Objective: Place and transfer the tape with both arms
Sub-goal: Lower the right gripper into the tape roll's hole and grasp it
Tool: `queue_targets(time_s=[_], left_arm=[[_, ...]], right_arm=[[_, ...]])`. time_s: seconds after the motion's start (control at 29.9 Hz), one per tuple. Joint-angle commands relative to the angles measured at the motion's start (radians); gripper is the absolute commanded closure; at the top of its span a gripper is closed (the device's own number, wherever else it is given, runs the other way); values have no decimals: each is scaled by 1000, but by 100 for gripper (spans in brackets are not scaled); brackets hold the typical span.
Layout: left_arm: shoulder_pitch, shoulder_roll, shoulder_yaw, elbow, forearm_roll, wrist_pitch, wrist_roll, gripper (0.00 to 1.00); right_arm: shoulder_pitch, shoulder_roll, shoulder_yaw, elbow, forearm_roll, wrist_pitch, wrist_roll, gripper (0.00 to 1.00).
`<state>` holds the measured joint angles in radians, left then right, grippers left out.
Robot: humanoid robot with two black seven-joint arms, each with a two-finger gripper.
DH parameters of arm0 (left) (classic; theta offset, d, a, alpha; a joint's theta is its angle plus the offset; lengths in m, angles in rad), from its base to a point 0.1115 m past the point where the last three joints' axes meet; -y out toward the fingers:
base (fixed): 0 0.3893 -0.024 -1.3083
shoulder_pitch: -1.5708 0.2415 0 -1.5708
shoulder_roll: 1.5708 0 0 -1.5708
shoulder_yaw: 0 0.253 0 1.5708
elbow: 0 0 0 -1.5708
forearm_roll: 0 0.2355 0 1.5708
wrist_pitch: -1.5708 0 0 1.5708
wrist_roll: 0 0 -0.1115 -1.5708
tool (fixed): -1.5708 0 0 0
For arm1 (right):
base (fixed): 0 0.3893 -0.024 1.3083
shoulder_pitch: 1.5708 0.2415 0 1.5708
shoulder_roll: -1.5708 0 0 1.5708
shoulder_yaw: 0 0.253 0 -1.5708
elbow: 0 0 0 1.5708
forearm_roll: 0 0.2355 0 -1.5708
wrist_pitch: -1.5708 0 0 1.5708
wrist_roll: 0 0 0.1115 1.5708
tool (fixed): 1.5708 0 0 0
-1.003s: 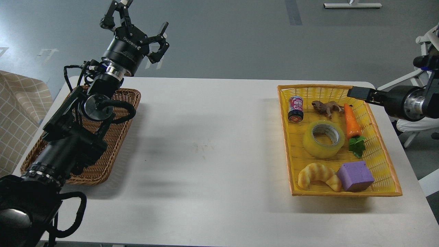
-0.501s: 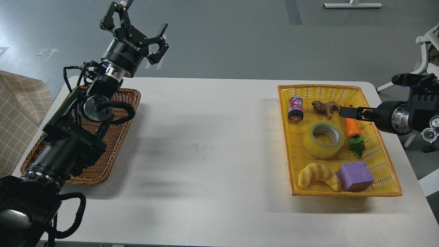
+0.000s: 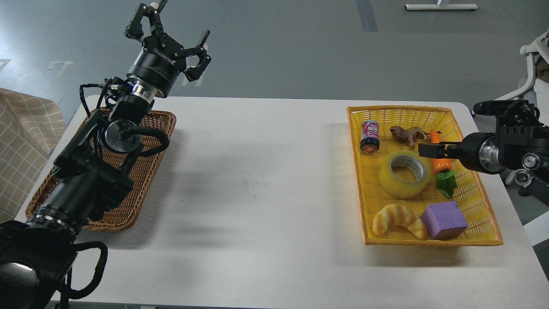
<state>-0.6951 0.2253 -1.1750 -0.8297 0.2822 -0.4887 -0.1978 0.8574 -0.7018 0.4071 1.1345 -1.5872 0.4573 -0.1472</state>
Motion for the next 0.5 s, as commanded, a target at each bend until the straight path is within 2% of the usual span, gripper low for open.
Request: queue_targets(time_s=[0.0,0.33,0.47], left_arm=[[0,0,0,0,0,0,-2,2],[0,2,0,0,-1,0,-2,2],[3,2,0,0,-3,0,-3,2]], right_arm=[[-6,18,-22,-2,-7,0,0,1],[-9,45,-36,-16,-10,0,0,3],[-9,61,-36,-16,-49,0,-2,10]])
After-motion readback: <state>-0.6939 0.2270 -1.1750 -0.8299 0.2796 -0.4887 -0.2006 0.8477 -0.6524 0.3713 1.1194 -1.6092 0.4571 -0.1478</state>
